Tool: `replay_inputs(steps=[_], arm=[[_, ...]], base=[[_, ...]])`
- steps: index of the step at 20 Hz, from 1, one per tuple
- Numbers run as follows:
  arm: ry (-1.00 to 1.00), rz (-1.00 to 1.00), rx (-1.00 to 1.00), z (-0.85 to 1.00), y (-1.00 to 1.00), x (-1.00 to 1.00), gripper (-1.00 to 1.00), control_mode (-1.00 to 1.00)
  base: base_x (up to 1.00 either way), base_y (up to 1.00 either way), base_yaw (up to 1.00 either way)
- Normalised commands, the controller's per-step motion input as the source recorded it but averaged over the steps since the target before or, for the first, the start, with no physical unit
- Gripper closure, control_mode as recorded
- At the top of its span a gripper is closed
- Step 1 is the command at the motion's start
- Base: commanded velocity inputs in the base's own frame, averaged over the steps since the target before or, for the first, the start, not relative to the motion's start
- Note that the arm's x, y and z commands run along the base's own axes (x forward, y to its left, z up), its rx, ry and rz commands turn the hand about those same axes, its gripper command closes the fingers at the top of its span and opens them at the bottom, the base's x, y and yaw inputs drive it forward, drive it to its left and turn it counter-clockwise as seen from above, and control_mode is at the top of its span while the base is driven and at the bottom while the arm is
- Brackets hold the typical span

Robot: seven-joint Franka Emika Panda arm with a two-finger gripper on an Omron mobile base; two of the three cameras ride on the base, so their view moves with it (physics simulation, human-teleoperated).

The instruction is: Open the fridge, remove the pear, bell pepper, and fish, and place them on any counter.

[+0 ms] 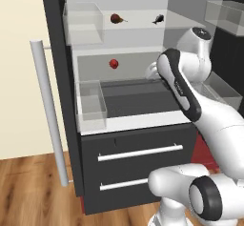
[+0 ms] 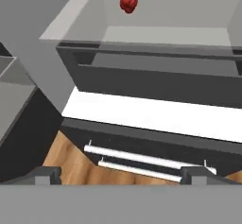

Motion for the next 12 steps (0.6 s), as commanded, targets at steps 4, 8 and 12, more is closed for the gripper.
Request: replay_inputs(steps=[4,8,12], arm=[[-0.05,-0.38,0.0,0.22,-0.33,-0.19,-1.0,-1.0],[0.0,-0.28,0.0,0.27,-0.44,-0.14,-1.0,-1.0],[0.0,-0.2,0.0,0.16,-0.27,-0.09,-1.0,-1.0]], base=[[0.0,0.0,0.0],[0.0,0.0,0.0],[0.0,0.0,0.0]])
